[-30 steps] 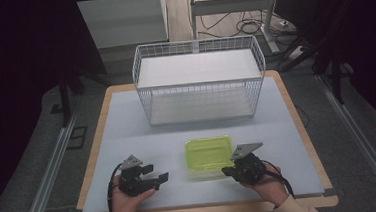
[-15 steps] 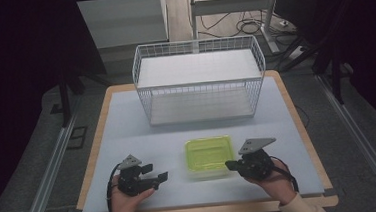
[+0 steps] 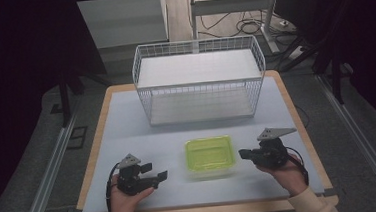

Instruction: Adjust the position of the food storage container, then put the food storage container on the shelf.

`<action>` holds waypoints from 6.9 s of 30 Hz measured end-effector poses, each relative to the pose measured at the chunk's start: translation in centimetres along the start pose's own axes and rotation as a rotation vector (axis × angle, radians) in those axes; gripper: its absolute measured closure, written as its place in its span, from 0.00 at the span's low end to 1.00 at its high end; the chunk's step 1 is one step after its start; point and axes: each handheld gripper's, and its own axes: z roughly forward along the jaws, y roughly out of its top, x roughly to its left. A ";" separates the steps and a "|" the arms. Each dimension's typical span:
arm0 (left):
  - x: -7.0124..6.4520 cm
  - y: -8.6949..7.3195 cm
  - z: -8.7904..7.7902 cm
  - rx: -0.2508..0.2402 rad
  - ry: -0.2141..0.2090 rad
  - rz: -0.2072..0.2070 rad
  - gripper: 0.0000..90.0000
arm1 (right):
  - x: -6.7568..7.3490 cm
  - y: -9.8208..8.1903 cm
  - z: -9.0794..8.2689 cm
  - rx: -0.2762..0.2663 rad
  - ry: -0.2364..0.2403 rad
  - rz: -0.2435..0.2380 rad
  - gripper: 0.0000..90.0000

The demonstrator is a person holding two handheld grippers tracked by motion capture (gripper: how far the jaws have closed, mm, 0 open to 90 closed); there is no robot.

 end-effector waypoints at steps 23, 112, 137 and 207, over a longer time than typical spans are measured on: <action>-1.3 3.9 0.9 -0.002 -0.145 -0.140 0.27 | -2.4 0.3 1.2 -0.049 0.129 0.170 0.36; -1.5 5.5 4.8 0.037 -0.327 -0.278 0.91 | -2.3 1.0 3.1 -0.036 0.219 0.382 0.89; -1.7 8.3 2.7 -0.024 -0.328 -0.246 0.91 | -1.2 4.3 1.4 -0.105 0.209 0.309 0.89; -2.5 21.7 -3.8 -0.135 -0.263 -0.109 0.91 | -1.1 17.4 -3.3 -0.242 0.171 0.214 0.89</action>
